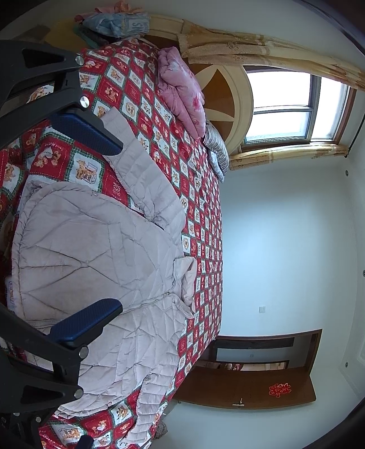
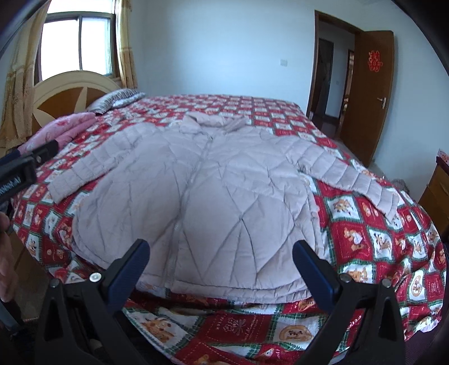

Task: Fold large clothes
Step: 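Grasp the jacket sleeve cuff with the right gripper and lift it, then fold the held sleeve across the jacket front with the right gripper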

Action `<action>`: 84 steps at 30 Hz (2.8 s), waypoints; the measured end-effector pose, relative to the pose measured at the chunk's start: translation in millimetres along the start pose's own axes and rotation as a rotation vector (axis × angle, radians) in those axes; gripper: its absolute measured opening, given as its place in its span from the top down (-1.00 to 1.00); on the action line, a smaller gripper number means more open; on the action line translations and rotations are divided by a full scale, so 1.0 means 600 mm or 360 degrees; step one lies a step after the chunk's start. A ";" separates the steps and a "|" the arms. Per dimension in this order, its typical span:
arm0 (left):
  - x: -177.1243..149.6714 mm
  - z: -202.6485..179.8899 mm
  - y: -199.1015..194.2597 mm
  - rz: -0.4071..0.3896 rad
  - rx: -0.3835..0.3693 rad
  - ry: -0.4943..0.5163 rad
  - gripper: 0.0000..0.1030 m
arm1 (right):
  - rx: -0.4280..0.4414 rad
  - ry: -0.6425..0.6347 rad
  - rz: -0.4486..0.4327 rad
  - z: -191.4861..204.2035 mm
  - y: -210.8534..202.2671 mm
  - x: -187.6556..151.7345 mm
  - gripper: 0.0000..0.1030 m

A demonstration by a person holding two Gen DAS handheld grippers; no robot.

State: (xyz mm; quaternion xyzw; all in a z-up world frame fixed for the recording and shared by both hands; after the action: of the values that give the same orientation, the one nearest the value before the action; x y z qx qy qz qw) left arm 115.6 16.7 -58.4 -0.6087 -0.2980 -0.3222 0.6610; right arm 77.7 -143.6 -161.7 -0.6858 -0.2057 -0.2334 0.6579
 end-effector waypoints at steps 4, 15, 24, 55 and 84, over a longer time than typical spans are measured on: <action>0.003 -0.017 0.052 0.0032 -0.0004 0.0056 -0.98 | -0.0101 0.0062 0.0164 -0.059 0.061 -0.021 -1.00; 0.093 -0.070 0.242 0.0061 0.0047 0.0202 -0.98 | -0.0395 0.0583 0.0113 -0.389 0.120 0.067 -0.71; 0.135 -0.067 0.405 0.0161 0.0171 0.0188 -0.98 | -0.0480 0.1202 0.0166 -0.677 0.172 0.053 -0.62; 0.159 0.036 0.496 0.0303 0.0241 0.0043 -0.98 | -0.0495 0.0775 -0.0179 -0.624 0.112 0.299 0.77; 0.161 0.140 0.527 0.0344 0.0296 -0.0068 -0.98 | -0.0068 -0.0365 -0.0214 -0.046 0.249 0.430 0.84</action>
State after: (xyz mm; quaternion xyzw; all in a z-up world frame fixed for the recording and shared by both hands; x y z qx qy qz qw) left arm 424.6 110.5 -169.3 -0.5802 -0.2733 -0.2071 0.7388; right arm 372.3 -184.8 -129.2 -0.7065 -0.3199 -0.2014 0.5983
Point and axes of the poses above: each gripper's, at about its wrist camera, not at the fingertips, and y roughly the way its jaws point, z to its left, x to its top, the point moved 10 cm from there along y, roughly the way its jaws point, and after that the axes turned 12 degrees about z, right-handed, at the moved point
